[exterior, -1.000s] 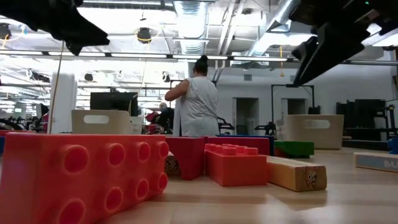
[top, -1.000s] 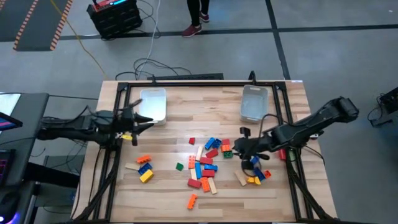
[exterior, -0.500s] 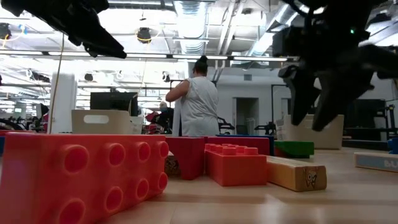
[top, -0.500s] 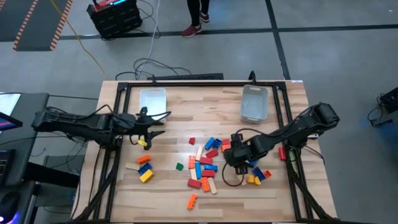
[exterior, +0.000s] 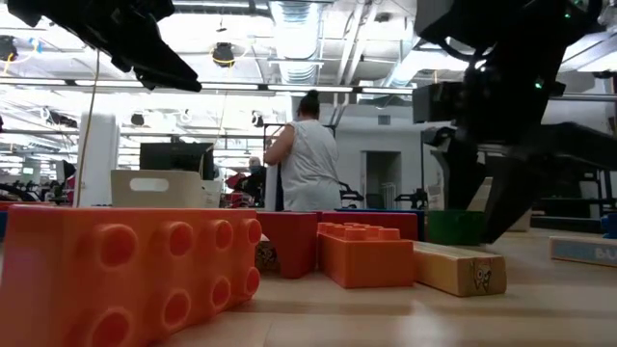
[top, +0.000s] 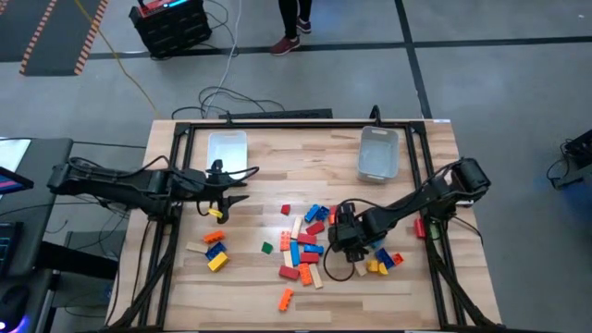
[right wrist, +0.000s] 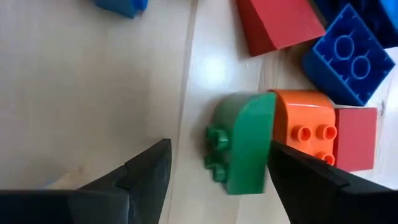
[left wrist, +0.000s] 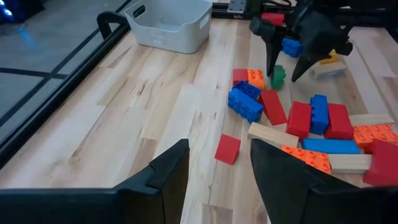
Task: Sort blocks by size
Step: Put the small green game piece into the gray bin
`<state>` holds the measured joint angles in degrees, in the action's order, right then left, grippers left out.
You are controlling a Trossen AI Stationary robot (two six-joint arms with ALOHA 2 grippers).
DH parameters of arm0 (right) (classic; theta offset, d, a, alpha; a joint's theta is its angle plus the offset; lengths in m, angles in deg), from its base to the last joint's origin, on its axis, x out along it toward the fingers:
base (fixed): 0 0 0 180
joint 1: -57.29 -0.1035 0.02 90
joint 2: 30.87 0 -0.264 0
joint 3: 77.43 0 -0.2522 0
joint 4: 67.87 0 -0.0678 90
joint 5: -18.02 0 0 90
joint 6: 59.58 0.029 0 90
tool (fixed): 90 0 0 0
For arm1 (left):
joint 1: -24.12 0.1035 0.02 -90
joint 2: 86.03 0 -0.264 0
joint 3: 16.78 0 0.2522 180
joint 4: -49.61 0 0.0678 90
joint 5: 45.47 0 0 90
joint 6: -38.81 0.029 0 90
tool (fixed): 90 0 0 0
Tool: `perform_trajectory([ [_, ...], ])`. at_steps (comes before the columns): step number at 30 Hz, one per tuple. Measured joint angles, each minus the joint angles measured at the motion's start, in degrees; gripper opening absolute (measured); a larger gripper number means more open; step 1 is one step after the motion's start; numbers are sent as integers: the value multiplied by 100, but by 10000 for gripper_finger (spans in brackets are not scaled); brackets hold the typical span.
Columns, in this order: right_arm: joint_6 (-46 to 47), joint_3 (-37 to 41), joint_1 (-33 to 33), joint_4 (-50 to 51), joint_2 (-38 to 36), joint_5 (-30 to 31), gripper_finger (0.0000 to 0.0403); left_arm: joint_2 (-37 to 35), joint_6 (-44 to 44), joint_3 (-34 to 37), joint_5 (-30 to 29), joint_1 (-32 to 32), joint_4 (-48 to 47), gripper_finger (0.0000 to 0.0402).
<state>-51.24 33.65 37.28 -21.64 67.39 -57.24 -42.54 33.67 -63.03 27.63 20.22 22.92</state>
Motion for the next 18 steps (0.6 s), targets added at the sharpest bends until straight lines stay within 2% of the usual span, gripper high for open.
perform_trajectory([
  [11, -87, 4, 181, -102, 38, 9, 284, 2, -21, 0, 0, 0, 61, 167],
  [15, -88, 4, 191, -120, 43, -1, 247, 2, -74, 0, -1, 0, 48, 167],
  [18, -96, 4, 225, -119, 43, -20, 194, 2, -98, 0, 0, 0, 48, 167],
])
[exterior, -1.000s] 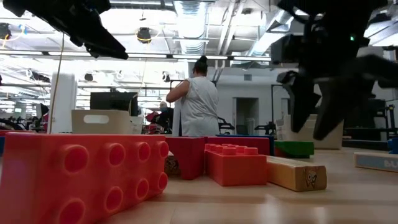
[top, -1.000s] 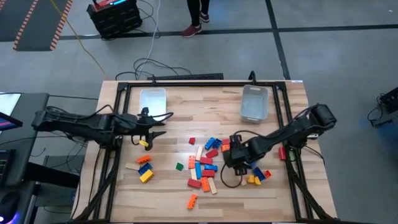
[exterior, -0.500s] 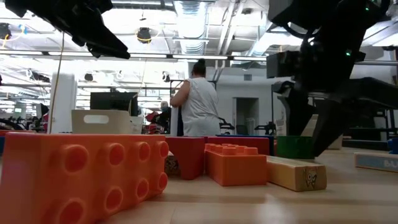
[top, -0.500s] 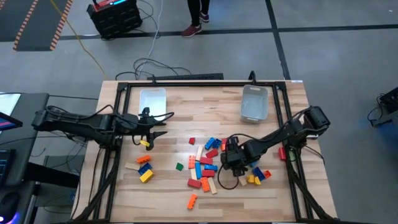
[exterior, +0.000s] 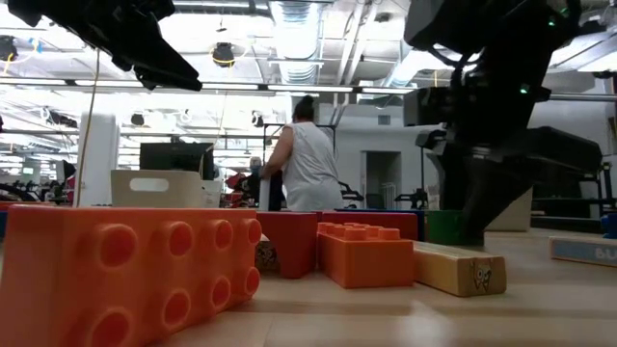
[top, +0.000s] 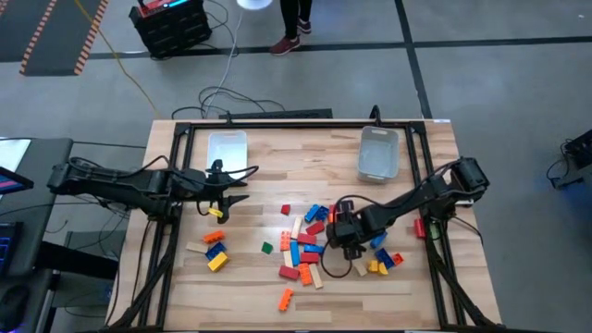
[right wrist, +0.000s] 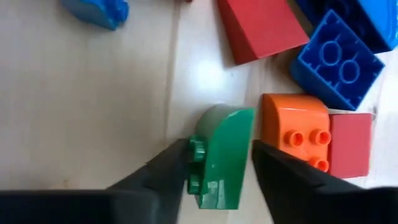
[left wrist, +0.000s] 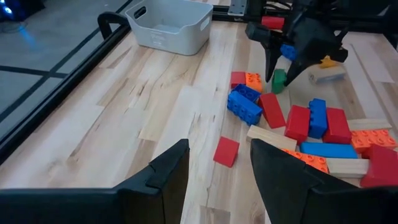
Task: Sort blocks by size
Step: Put the small green game piece into the gray bin
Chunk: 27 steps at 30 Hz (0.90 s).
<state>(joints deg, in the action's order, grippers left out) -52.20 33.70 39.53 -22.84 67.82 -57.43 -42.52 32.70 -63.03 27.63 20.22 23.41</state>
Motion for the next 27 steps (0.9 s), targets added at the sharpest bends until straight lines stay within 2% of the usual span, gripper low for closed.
perform_trajectory([
  [4, -42, -15, 35, 194, -25, -47, 116, 0, -31, 0, 0, 0, -13, 167],
  [9, 2, -335, 149, 1198, -300, 15, 115, 0, -125, 0, 2, 0, -17, 167],
  [17, 253, -463, 492, 2320, -1676, 1052, 115, 0, -230, 4, 2, 0, -114, 167],
  [22, 554, -463, 1269, 3046, -2478, 1458, 125, 0, -271, 4, 2, 2, -74, 167],
  [27, 362, -461, 2425, 3154, -2820, 1361, 128, 0, -292, 4, 2, 4, -28, 167],
])
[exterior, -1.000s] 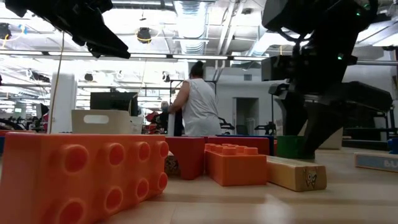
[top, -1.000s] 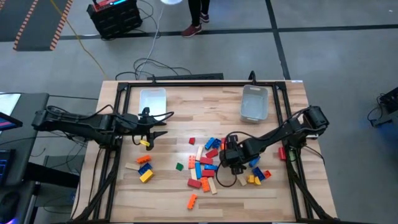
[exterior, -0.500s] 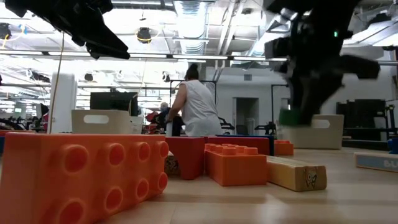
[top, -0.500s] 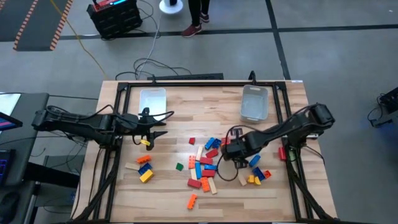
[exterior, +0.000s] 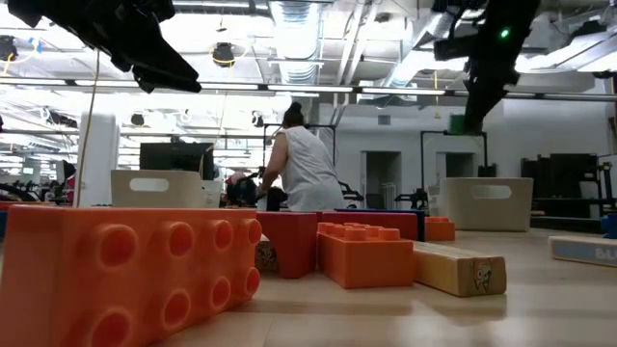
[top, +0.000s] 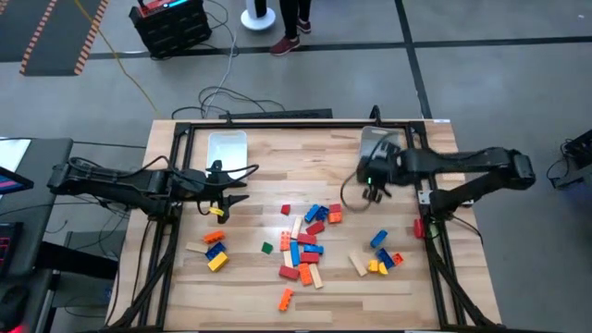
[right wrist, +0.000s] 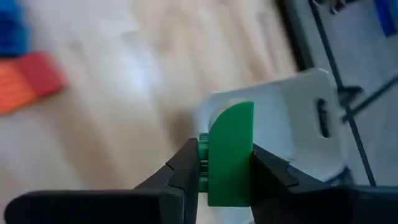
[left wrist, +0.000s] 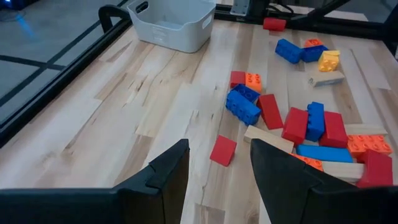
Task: Sort blocks by size
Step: Put the small green game piece into the gray bin, then put the small red block into the gray bin
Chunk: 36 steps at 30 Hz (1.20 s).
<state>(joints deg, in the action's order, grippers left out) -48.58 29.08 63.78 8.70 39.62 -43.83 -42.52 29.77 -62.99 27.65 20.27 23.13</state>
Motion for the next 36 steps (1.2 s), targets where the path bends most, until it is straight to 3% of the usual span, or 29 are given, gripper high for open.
perform_trajectory([
  [10, -1161, 59, 1868, -267, 575, -1187, 131, 266, -327, 4, 1, -4, -368, 167],
  [18, -1703, 650, 2520, -1082, 753, -1621, 136, 256, -775, 4, 152, -282, -816, 167],
  [22, -1795, 767, 2785, -1177, 751, -2048, 167, 258, -1127, 4, 227, -510, -1054, 167],
  [29, -1899, 530, 2832, -919, 627, -2099, 245, 259, -1356, 4, 199, -800, -936, 167],
  [36, -1573, 195, 1938, -961, -69, -2105, 254, 645, -1588, -204, -146, -900, -897, 167],
])
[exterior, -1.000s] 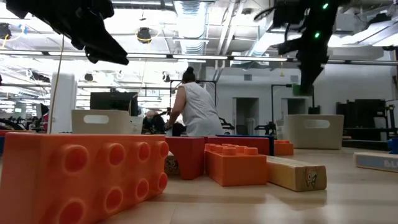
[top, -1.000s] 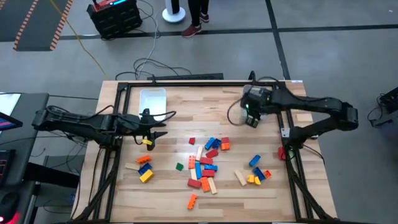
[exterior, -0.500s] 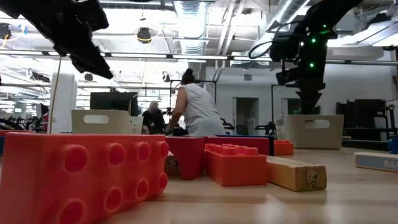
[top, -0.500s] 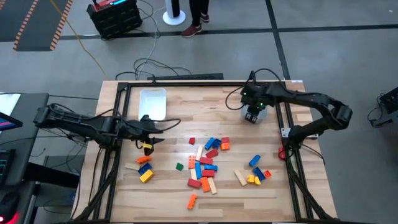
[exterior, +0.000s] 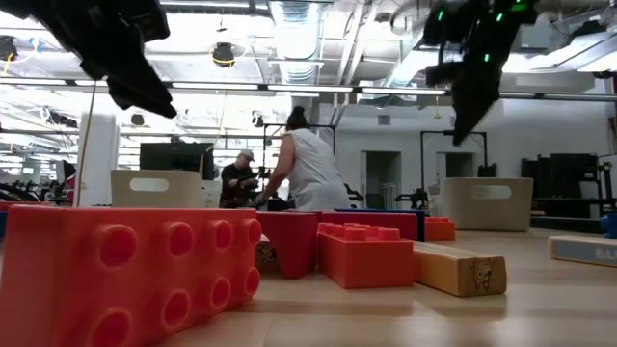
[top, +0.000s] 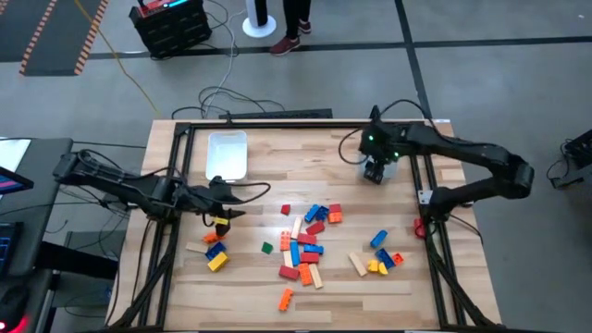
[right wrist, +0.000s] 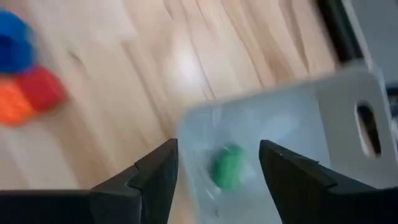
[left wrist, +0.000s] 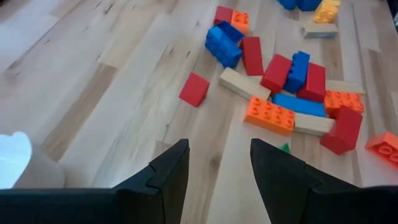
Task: Sort blocks by size
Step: Put the small red block into the gray bin
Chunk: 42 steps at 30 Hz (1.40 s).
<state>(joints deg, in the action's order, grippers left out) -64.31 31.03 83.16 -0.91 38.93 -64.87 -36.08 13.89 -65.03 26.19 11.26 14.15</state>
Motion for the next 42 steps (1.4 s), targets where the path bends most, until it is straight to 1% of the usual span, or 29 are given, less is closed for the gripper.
perform_trajectory([
  [4, 434, -7, -830, -502, -398, 25, 254, 561, 116, -453, -17, -105, -297, 167],
  [8, 826, -7, -1707, -964, -474, 63, 254, 1225, 381, -994, -20, -275, -972, 167],
  [10, 918, -7, -2190, -1196, -410, 415, 254, 1530, 455, -1182, -18, -378, -1228, 167],
  [14, 986, -7, -3145, -1543, -212, 1583, 254, 2056, 476, -1412, -1, -518, -1369, 167],
  [16, 988, -7, -3527, -1776, -107, 1848, 254, 2305, 574, -1512, -77, -517, -1277, 167],
  [18, 986, -7, -3789, -2126, 13, 1863, 254, 2559, 737, -1657, -252, -421, -1122, 167],
  [22, 987, -7, -4109, -2716, 385, 1746, 254, 3055, 1364, -2037, -355, -14, -1021, 167],
  [24, 994, -9, -4211, -2894, 611, 1712, 254, 3244, 1704, -2118, -324, 213, -776, 167],
  [28, 1268, -7, -4385, -2651, 879, 1706, 254, 3574, 2339, -2136, 200, 652, -137, 167],
  [32, 1653, 2, -4654, -2313, 871, 1896, 254, 3913, 2805, -2134, 564, 950, 198, 170],
  [36, 1916, 216, -4873, -2330, 676, 2001, 254, 4222, 3103, -2134, 1034, 1173, 548, 187],
  [42, 2125, 696, -4897, -2696, 478, 2032, 254, 4498, 3360, -2132, 1128, 1458, 933, 218],
])
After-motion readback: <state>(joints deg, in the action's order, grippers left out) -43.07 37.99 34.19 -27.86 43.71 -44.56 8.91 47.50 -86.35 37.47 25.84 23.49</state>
